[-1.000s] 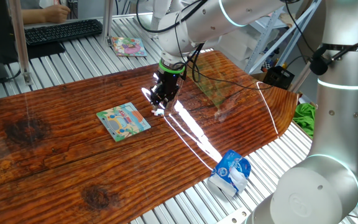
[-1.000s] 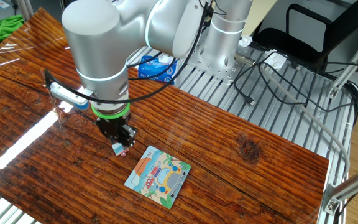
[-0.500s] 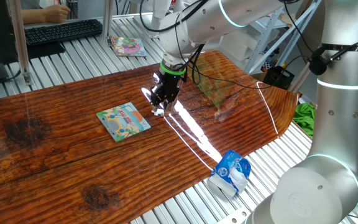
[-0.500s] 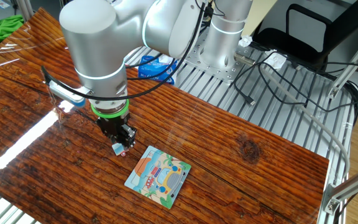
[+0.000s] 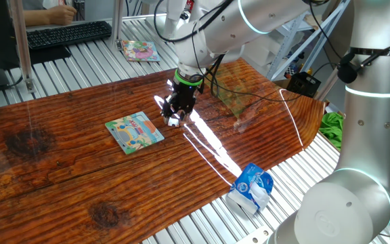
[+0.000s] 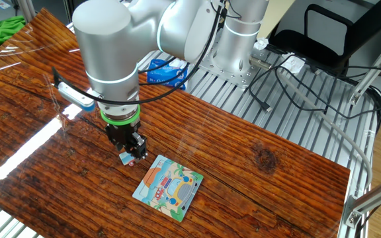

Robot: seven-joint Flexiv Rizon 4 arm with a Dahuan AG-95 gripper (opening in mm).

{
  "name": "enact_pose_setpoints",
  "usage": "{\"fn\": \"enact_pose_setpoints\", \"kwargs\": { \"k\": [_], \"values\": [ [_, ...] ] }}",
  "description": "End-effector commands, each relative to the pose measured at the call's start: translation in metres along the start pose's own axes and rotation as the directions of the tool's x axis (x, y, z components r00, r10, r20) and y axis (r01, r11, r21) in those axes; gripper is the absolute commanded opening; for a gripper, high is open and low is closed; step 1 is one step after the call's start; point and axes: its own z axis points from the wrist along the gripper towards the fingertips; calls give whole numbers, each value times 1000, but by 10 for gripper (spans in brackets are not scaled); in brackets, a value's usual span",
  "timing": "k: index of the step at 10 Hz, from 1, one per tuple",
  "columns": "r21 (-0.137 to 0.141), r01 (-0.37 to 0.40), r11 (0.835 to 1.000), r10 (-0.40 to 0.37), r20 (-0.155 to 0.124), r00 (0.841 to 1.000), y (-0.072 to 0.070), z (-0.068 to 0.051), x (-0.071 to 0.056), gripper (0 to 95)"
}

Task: Assemble one piece of a puzzle

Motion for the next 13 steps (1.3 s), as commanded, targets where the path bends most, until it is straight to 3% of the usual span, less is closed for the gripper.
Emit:
{"fn": "enact_pose_setpoints", "kwargs": {
  "k": [1, 5, 10, 13],
  "values": [
    [3, -11, 1000, 10, 7, 1000, 0, 2, 0, 570],
    [0, -41, 999, 41, 15, 999, 0, 4, 0, 570],
    [12, -67, 998, 66, 55, 996, -2, 6, 1, 570],
    [9, -71, 997, 70, 65, 995, -5, 10, 3, 570]
  ]
}}
